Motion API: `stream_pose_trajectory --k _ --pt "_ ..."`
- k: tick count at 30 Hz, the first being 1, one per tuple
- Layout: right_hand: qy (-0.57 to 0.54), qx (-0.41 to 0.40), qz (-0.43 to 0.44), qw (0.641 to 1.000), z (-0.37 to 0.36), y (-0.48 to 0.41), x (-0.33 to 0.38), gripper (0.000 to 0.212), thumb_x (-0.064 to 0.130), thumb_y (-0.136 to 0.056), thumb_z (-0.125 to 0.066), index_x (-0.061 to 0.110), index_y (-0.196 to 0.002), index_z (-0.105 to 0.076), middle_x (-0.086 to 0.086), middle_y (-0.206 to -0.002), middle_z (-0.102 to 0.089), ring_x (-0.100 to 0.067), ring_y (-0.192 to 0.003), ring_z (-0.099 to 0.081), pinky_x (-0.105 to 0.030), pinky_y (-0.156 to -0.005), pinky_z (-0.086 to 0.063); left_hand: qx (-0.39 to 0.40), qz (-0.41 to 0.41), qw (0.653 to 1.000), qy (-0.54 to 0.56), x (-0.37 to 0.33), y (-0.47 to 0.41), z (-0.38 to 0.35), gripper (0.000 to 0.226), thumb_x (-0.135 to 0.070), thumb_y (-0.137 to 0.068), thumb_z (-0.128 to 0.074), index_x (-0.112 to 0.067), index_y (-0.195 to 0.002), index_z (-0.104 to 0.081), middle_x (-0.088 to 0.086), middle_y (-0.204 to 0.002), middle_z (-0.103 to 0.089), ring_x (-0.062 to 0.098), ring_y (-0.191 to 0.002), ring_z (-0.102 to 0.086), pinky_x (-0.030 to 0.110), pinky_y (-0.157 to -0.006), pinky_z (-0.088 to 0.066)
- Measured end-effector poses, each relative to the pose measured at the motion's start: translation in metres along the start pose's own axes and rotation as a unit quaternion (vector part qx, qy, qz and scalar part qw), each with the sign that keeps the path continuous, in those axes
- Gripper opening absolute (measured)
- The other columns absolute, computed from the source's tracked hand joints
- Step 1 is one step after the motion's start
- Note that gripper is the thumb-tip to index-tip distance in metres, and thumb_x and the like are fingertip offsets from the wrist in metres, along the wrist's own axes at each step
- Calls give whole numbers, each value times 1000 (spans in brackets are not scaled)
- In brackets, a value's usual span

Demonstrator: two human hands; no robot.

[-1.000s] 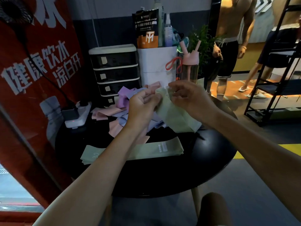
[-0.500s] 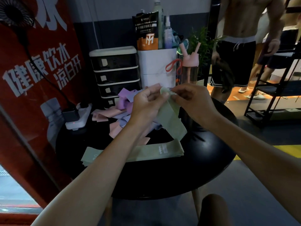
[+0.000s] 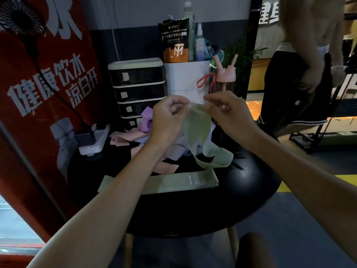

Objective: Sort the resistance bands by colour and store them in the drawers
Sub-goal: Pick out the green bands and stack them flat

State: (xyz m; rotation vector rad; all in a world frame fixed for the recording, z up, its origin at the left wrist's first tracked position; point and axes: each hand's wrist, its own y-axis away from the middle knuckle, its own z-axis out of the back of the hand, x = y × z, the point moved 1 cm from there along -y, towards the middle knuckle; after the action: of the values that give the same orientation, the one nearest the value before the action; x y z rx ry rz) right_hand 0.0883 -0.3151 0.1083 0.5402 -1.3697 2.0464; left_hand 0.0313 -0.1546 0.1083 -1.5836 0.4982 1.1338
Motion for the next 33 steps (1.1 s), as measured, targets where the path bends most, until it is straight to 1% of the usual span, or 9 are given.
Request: stream_pose_trajectory --k 3,6,12,15,19,24,28,30,33 --pt "17 18 15 1000 -1 0 2 25 23 -86 -73 20 -111 -70 17 -96 -62 9 -83 -59 -7 -74 -44 -8 9 1000 17 -6 -4 -1 10 1 -92 -65 -6 -98 -65 8 -85 -70 9 -74 -64 20 -69 -51" --pt "25 -14 11 1000 0 -4 3 8 13 -88 -70 14 -96 -72 16 -81 -65 9 -70 -59 -7 -66 -44 -2 3 1000 24 -9 -8 -2 10 1 -91 -66 -7 -97 -65 11 -85 -69 19 -82 -65 34 -78 -55" --pt "10 -75 34 997 3 -17 11 14 8 -93 -61 -2 -84 -65 -9 -75 -62 -3 -60 -49 -11 -58 -39 -15 -80 993 -81 -16 -13 -3 16 -6 -86 -73 -13 -96 -63 7 -83 -53 15 -72 -48 28 -66 -46" --pt "1 -77 37 996 -1 -18 14 10 9 -92 -62 3 -86 -67 -2 -76 -63 -1 -63 -54 -12 -60 -42 13 -86 994 -69 -18 -12 -2 8 -5 -91 -67 -5 -97 -71 4 -84 -69 16 -76 -64 33 -71 -54" --pt "-34 -26 48 998 -7 -15 20 8 12 -92 -64 7 -88 -69 1 -78 -67 -9 -69 -63 -23 -63 -50 49 -49 997 -16 -24 -6 -2 15 -9 -98 -61 -2 -103 -72 13 -95 -74 15 -85 -71 24 -69 -57" --pt "-27 45 86 995 -14 -11 26 19 5 -93 -60 13 -106 -73 6 -93 -67 -2 -86 -62 -18 -74 -50 1 3 999 48 -23 -7 6 12 -11 -93 -68 -3 -101 -72 17 -94 -75 21 -83 -73 29 -67 -61" --pt "-32 21 28 999 -18 -3 17 16 6 -92 -61 15 -98 -72 13 -89 -67 -4 -84 -64 -25 -79 -54 -61 26 997 44 -13 -11 18 8 -5 -94 -65 -4 -97 -73 13 -86 -76 22 -81 -73 40 -79 -62" --pt "-20 22 -11 1000 -22 4 6 15 8 -89 -64 22 -86 -68 12 -80 -67 -4 -73 -62 -25 -71 -51 -85 44 995 33 -6 -10 26 9 -6 -95 -63 -9 -93 -71 9 -85 -75 21 -81 -73 41 -79 -62" --pt "72 104 -76 989 -29 22 -16 19 15 -87 -68 24 -71 -62 11 -70 -59 2 -60 -51 -14 -57 -39 -102 71 992 15 12 -7 40 10 -9 -97 -62 -12 -92 -71 11 -90 -75 28 -90 -74 53 -82 -60"
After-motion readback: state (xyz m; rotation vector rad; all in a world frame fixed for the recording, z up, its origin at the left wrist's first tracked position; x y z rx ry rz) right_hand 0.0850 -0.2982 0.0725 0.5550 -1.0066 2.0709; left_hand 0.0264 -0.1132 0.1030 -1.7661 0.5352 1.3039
